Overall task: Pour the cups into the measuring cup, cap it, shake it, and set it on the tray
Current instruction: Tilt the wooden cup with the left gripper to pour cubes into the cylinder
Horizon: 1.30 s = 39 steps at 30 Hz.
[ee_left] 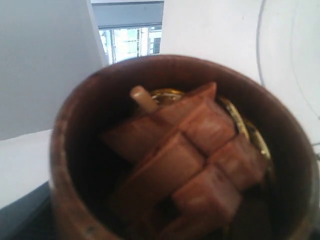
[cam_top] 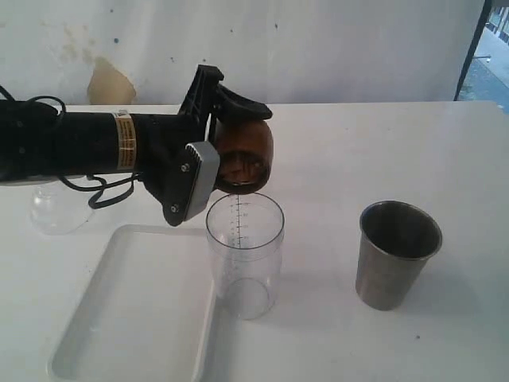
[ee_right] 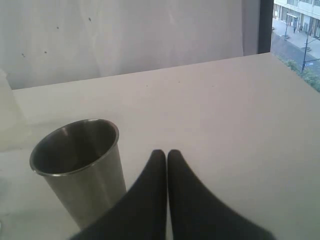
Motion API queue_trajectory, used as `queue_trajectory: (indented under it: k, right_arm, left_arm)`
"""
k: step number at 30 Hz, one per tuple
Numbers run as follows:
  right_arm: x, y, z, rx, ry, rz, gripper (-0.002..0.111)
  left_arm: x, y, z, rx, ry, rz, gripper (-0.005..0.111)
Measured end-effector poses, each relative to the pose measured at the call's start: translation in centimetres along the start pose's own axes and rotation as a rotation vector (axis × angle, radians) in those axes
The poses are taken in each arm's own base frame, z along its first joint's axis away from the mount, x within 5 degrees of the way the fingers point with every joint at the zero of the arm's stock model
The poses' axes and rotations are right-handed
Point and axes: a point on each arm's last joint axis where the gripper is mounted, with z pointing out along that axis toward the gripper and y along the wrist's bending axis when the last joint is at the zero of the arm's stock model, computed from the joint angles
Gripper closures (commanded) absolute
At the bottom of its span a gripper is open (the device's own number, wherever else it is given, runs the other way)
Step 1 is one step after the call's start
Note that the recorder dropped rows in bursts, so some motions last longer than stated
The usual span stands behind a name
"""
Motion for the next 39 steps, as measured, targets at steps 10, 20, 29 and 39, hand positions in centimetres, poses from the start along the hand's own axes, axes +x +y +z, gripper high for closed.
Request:
queue_trajectory:
  k: [10, 20, 29, 39]
  right_arm:
    - [0.00, 0.00, 0.00, 0.000, 0.000, 0.000, 0.108]
    - [0.00, 0.00, 0.00, 0.000, 0.000, 0.000, 0.108]
    - [0.00, 0.00, 0.00, 0.000, 0.000, 0.000, 0.108]
    - [0.00, 0.00, 0.00, 0.000, 0.000, 0.000, 0.108]
  left_arm:
    - [0.23, 0.21, -0.01, -0.020, 0.027, 0.179, 0.107]
    - [0.10, 0.39, -0.01, -0.041, 0.018, 0.297, 0.107]
    - [-0.34, 0.90, -0.04, -0.104, -0.017, 0.379, 0.107]
    - [-0.34, 0.90, -0.04, -0.105, -0.012, 0.466, 0.107]
